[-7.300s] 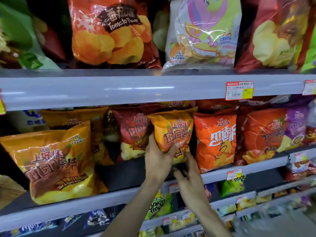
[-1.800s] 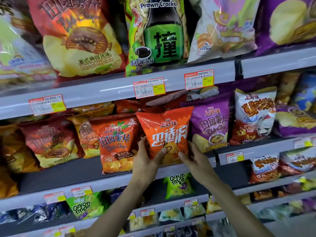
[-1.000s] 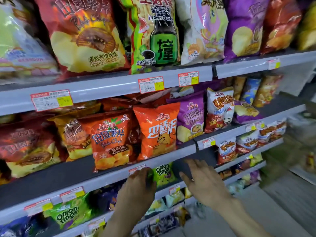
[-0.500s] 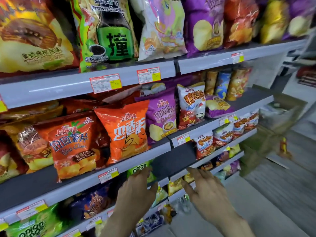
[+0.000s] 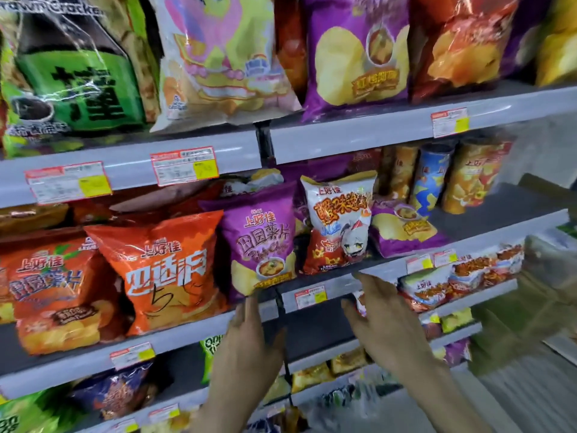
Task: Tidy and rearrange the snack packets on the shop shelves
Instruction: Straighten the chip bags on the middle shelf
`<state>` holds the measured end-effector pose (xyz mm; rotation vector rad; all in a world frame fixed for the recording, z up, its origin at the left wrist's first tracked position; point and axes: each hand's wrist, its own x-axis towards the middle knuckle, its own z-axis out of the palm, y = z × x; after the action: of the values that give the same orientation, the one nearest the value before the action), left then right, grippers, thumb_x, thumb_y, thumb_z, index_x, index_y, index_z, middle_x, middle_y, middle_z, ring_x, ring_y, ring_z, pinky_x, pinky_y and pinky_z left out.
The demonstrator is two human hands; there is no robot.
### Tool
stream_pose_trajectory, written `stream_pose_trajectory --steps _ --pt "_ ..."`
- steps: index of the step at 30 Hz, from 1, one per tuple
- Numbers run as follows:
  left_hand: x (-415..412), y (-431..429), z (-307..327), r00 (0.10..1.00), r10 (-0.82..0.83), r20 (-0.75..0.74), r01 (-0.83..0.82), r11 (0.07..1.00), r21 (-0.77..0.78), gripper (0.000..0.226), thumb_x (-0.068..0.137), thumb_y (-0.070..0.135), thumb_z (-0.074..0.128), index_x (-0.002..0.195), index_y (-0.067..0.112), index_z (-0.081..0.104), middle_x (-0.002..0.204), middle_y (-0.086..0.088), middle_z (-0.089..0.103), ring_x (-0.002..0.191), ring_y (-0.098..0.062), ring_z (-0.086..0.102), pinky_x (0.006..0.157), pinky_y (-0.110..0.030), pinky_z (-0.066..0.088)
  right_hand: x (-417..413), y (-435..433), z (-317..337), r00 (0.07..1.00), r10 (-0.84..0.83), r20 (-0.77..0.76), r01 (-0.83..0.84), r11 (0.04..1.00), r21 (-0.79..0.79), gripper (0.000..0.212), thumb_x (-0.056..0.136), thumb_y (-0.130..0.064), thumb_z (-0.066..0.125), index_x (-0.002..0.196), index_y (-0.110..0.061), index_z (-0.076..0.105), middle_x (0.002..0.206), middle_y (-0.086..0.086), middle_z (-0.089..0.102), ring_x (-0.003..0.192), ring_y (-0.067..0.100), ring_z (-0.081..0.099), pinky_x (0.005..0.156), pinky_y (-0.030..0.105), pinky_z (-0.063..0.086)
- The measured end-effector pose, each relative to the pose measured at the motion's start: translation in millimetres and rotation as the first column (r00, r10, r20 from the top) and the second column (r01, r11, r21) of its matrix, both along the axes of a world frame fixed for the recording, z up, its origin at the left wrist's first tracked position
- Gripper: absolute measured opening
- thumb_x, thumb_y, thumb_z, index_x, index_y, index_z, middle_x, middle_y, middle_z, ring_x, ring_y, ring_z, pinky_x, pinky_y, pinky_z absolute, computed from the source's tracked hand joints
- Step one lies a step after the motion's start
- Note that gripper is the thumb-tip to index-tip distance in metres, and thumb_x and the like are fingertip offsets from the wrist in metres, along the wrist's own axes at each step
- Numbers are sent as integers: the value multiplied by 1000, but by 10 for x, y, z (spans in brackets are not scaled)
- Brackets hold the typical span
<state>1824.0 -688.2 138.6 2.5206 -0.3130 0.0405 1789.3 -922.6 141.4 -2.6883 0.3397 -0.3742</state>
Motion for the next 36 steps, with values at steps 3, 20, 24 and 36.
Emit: stream_pose_trajectory --steps 3,20,24,36 --pt "171 -192 1 992 122 38 -114 980 -160 98 96 38 73 167 20 8 157 -2 33 146 -30 35 106 -41 43 231 -232 -9 996 62 68 -68 993 92 72 101 -50 53 161 -26 22 163 -2 35 144 21 43 111 39 46" --pt "1001 -568 23 878 479 -14 -418 751 -511 104 63 61 90 148 27 39 132 2 64 120 -26 63 97 -42 54 1085 -429 -47 925 42 378 -303 683 665 93 90 -30 78 159 -28 16 150 -19 44 136 -4 43 122 32 31" --pt "909 -656 84 852 520 70 -406 737 -540 108 55 64 90 146 36 38 128 8 66 115 -20 66 94 -44 56 1116 -450 -100 906 -2 422 -311 674 670 97 93 -23 74 163 -22 7 146 -27 36 133 -14 35 119 21 21" --pt "378 -676 275 782 575 240 -388 750 -536 109 56 57 97 149 32 46 135 10 58 130 -16 51 104 -45 51 1130 -451 -185 902 -36 430 -259 752 606 104 93 -63 62 165 -17 3 164 0 31 151 25 31 126 50 26"
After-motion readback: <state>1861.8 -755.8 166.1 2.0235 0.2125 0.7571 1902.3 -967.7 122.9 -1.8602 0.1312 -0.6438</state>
